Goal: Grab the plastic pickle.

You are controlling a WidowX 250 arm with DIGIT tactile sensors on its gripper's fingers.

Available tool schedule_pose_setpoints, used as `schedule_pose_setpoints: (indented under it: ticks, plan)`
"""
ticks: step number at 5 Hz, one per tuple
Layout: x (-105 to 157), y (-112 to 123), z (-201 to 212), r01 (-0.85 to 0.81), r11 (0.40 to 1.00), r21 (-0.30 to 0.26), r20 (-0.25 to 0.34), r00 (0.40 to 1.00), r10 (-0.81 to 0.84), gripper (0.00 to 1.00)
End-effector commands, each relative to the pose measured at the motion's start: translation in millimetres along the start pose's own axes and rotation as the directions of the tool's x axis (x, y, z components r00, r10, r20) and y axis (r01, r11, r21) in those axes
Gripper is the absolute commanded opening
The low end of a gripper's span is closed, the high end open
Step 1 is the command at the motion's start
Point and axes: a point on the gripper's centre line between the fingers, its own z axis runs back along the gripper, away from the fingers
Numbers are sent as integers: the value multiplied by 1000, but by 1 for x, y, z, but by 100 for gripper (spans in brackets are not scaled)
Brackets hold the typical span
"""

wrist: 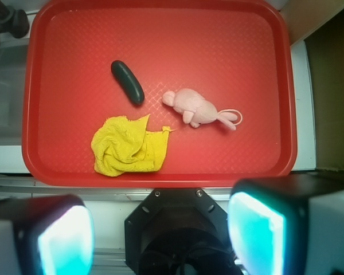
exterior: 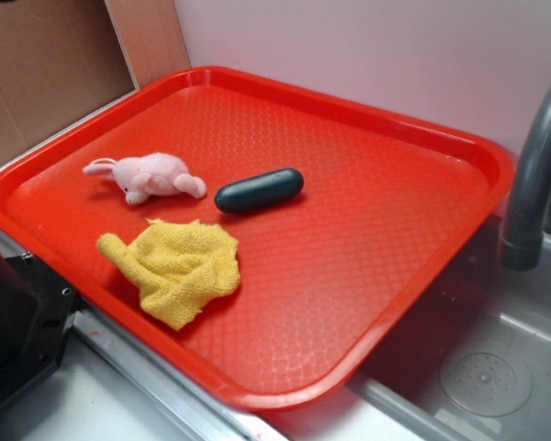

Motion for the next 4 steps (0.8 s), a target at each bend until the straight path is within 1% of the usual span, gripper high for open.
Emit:
schedule_pose_setpoints:
  ticks: [1, 2, 3, 4]
  plan:
    - [0, 0, 0, 0, 1000, 0, 0, 1000, 0, 100]
    - [12, 2, -10, 19, 1000, 4, 19, 1000, -19, 100]
    - [30, 6, -25, 39, 999, 5, 44, 998, -39, 100]
    - [53, 7, -48, 98, 995, -17, 106, 990, -96, 100]
